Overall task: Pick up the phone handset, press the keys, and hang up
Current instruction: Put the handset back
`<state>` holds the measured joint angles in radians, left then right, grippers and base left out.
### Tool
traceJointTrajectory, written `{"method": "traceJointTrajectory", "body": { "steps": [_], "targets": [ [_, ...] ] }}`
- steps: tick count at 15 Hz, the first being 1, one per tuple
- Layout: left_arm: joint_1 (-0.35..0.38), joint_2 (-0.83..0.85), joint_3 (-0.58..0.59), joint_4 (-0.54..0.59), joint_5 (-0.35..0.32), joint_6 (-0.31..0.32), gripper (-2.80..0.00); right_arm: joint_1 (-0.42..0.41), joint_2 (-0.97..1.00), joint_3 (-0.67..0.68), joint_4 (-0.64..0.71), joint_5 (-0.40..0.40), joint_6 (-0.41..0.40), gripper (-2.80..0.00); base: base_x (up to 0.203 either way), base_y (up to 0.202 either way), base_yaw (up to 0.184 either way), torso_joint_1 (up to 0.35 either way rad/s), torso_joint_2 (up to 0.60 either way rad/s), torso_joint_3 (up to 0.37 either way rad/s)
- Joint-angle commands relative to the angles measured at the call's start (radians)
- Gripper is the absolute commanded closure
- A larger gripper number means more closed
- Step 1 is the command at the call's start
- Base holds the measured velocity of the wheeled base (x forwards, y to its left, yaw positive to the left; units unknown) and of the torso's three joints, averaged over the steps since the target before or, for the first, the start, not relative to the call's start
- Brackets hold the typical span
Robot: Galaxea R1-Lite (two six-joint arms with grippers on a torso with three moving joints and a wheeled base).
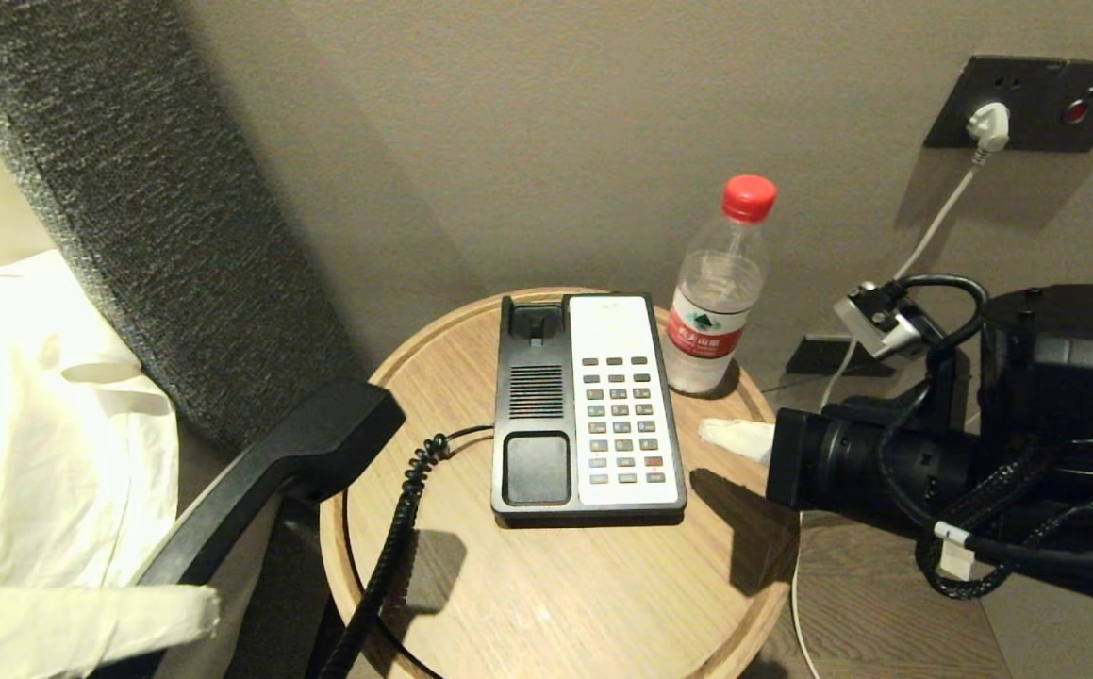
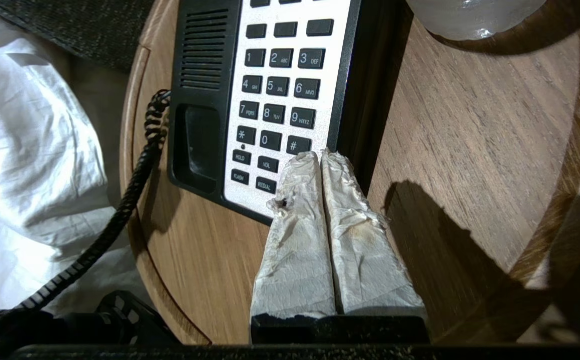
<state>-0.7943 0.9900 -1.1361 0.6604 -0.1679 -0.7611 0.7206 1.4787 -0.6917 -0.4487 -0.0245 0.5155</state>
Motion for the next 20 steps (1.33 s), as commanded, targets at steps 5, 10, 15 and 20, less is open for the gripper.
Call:
{"method": "traceJointTrajectory", "body": {
  "steps": [5,10,15,20],
  "targets": [
    [-0.001,0.367,-0.192,0.002,0.195,0.124,0.00,-0.067,-0.124,0.051,0.033,-0.006,0.002,0.00,0.000,0.000,0.000,0.000,0.00,0.000],
    [-0.002,0.547,-0.300,-0.007,0.326,0.230,0.00,-0.109,-0.146,0.060,0.044,-0.012,0.002,0.00,0.000,0.000,0.000,0.000,0.00,0.000],
    [-0.002,0.680,-0.450,-0.006,0.408,0.236,0.00,-0.118,-0.170,0.072,0.056,-0.012,0.003,0.00,0.000,0.000,0.000,0.000,0.00,0.000],
    [-0.006,0.736,-0.527,-0.001,0.412,0.229,0.00,-0.121,-0.190,0.113,0.050,-0.015,0.006,0.00,0.000,0.000,0.000,0.000,0.00,0.000]
  ]
}}
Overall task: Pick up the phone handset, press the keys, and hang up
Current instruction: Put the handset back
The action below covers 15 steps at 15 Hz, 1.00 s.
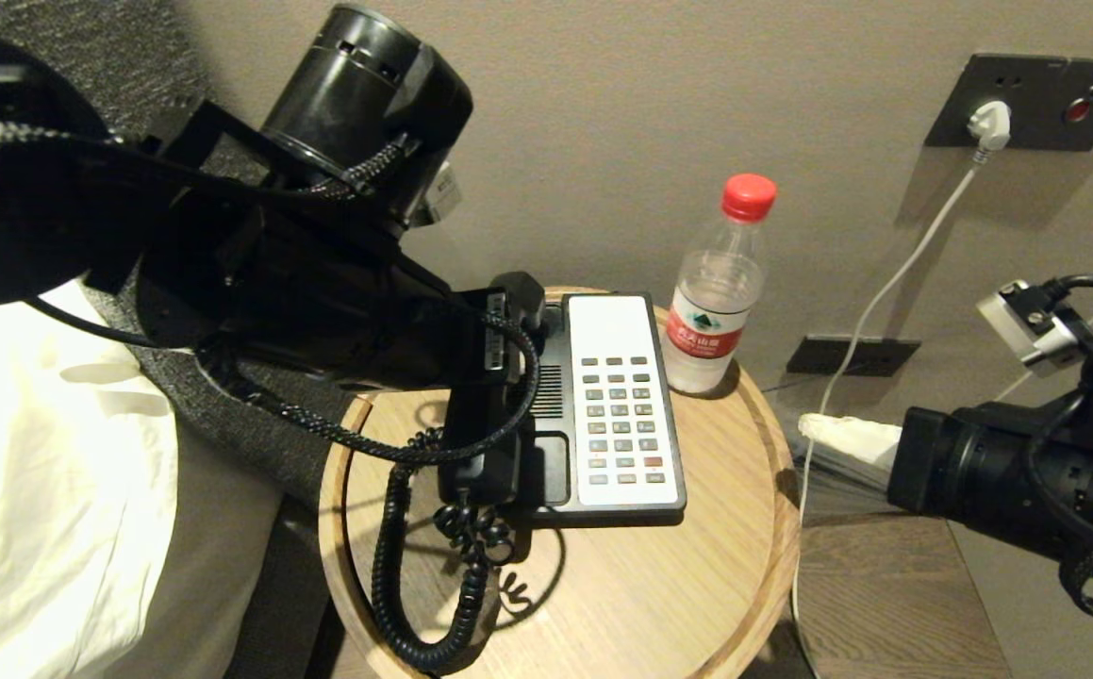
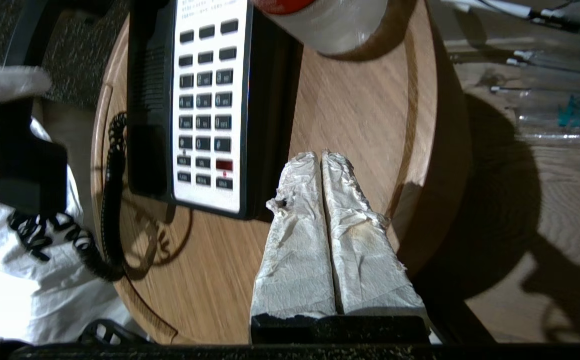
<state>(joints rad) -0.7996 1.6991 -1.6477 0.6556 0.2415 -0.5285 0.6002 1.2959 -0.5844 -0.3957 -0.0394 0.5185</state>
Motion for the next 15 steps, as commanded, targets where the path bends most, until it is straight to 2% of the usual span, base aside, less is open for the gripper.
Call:
{"method": "traceJointTrajectory", "body": {
  "steps": [1,4,15],
  "targets": [
    [-0.001,0.027,-0.015,0.004,0.002,-0.004,0.00,0.000,-0.007,0.006,-0.003,-0.001,0.003,0.00,0.000,0.000,0.000,0.000,0.00,0.000],
    [-0.003,0.063,-0.069,0.012,0.016,-0.007,0.00,-0.011,-0.015,0.024,-0.008,-0.001,0.003,0.00,0.000,0.000,0.000,0.000,0.00,0.000],
    [-0.001,0.140,-0.099,0.010,0.053,-0.005,0.00,-0.014,-0.038,0.031,-0.006,0.003,0.005,0.00,0.000,0.000,0.000,0.000,0.00,0.000]
  ]
}}
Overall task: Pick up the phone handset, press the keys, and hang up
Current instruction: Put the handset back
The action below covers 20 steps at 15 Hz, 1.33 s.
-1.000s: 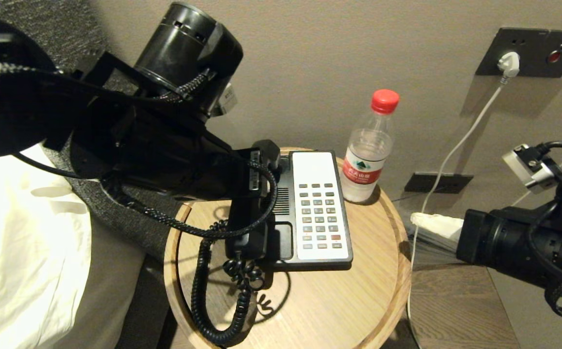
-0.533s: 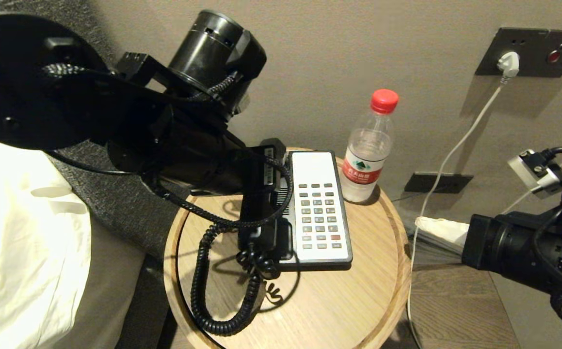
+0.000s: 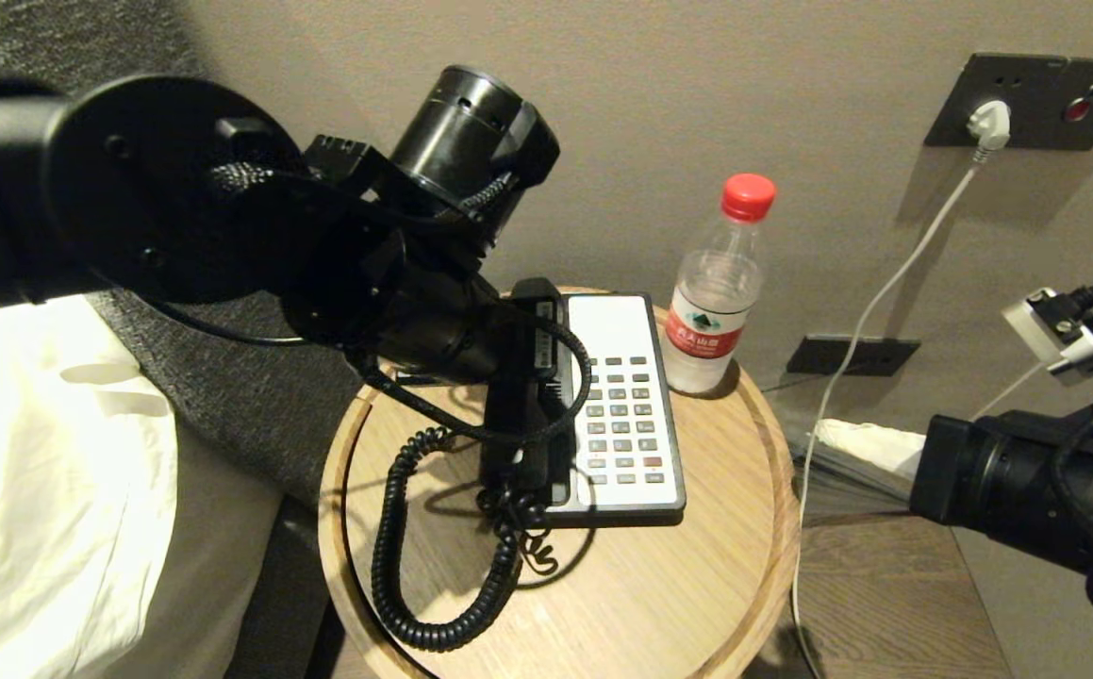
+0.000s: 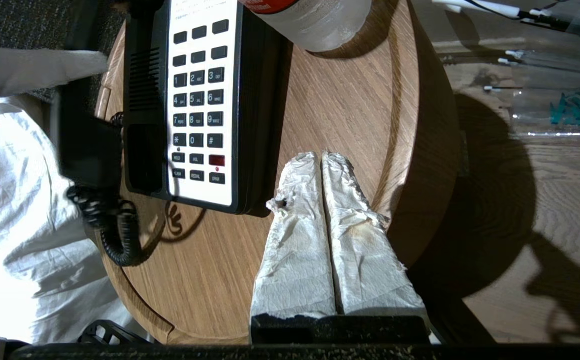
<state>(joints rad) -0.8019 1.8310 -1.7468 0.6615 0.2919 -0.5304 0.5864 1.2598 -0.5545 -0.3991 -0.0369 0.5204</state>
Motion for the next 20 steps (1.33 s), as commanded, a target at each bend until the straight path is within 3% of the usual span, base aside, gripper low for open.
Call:
{"method": "traceJointTrajectory", "body": {
  "steps": [1,20],
  "targets": [
    [0.001,0.012,0.000,0.004,0.006,-0.003,0.00,-0.004,-0.003,0.005,-0.004,0.003,0.003,0.00,0.000,0.000,0.000,0.000,0.00,0.000],
    [0.004,0.044,0.009,0.020,0.041,0.007,0.00,-0.013,-0.016,0.044,-0.013,0.011,0.003,0.00,0.000,0.000,0.000,0.000,0.00,0.000]
  ]
}}
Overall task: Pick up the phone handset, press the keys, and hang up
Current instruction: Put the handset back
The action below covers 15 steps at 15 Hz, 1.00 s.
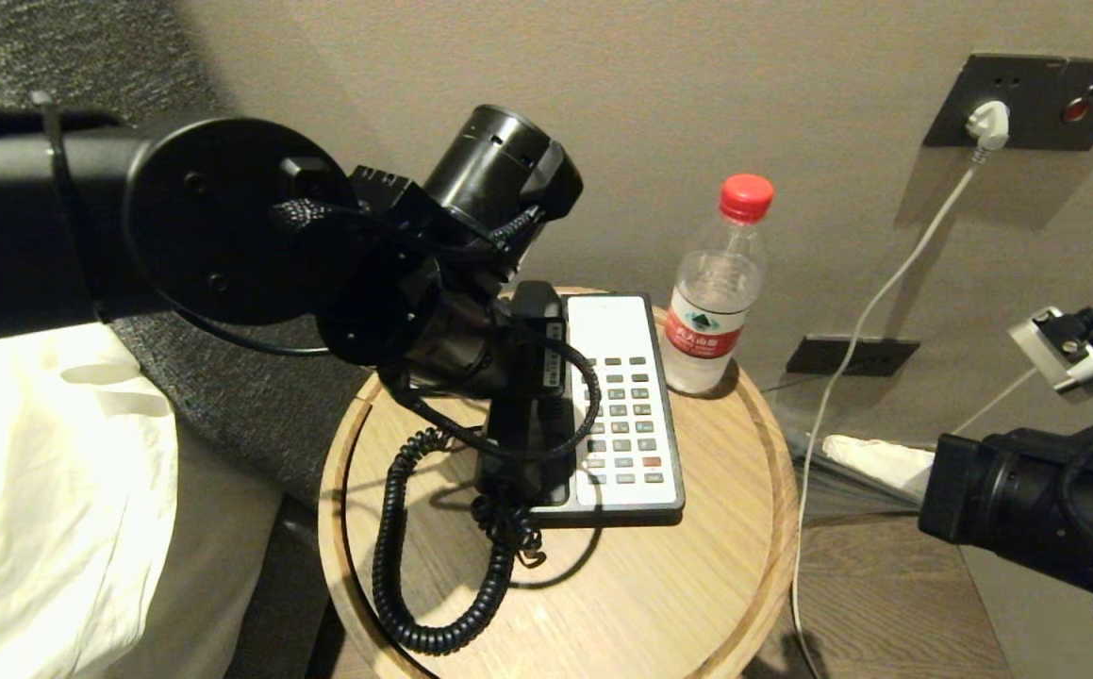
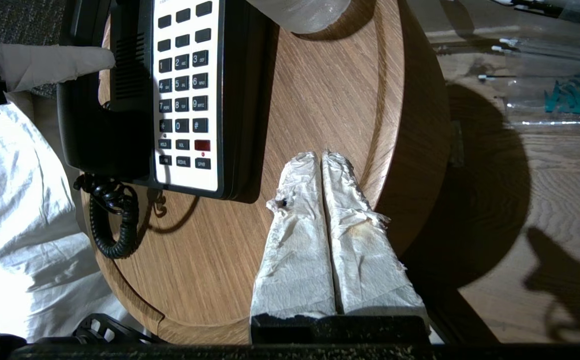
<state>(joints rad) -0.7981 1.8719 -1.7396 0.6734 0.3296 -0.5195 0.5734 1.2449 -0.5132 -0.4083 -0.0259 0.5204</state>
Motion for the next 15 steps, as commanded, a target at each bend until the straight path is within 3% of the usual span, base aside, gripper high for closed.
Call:
{"method": "traceJointTrajectory", "body": {
  "steps": [1,10,15],
  "targets": [
    [0.002,0.007,0.003,0.008,0.003,-0.004,0.00,0.000,-0.001,0.001,-0.004,0.000,0.003,0.00,0.000,0.000,0.000,0.000,0.00,0.000],
    [0.005,0.031,-0.089,0.012,-0.012,-0.035,0.00,-0.001,0.008,0.035,-0.037,0.001,0.003,0.00,0.000,0.000,0.000,0.000,0.00,0.000],
    [0.003,0.067,-0.169,0.081,-0.021,-0.081,0.00,0.000,0.013,0.058,-0.055,0.001,0.003,0.00,0.000,0.000,0.000,0.000,0.00,0.000]
  ]
}}
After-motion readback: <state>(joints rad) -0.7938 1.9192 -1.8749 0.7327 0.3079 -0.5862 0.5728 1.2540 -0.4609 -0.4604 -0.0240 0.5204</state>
